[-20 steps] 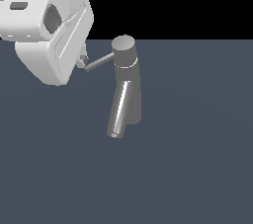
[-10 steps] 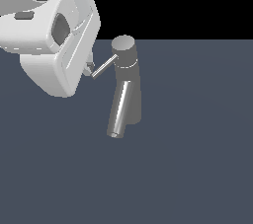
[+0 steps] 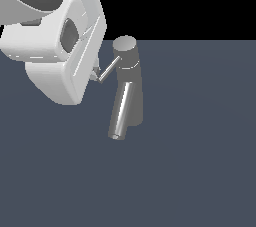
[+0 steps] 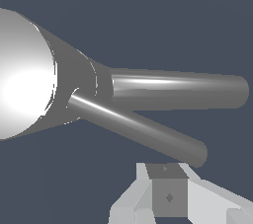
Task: Turn on the faucet by rotating a designated handle.
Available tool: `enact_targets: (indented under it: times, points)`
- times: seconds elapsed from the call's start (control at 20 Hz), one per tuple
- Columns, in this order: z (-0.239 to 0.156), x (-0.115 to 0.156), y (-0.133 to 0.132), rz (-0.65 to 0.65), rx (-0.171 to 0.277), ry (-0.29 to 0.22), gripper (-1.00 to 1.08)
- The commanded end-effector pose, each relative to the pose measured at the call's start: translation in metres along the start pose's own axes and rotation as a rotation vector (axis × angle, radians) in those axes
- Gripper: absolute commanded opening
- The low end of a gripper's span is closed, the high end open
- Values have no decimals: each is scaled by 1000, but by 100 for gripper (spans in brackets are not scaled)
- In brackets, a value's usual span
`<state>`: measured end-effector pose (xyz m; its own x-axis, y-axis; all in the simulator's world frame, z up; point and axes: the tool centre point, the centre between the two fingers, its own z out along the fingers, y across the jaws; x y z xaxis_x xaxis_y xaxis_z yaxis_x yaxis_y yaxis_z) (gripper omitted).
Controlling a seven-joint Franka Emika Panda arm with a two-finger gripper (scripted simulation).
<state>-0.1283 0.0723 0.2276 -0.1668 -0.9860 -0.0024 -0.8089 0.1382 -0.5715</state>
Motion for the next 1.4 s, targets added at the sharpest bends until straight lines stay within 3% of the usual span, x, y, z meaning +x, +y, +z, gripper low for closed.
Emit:
enact_targets:
  times: [0.0,1.35]
  points:
    - [1,11,1,10,-2,7,-100]
    - [2,73,12,23,-13,18,-100]
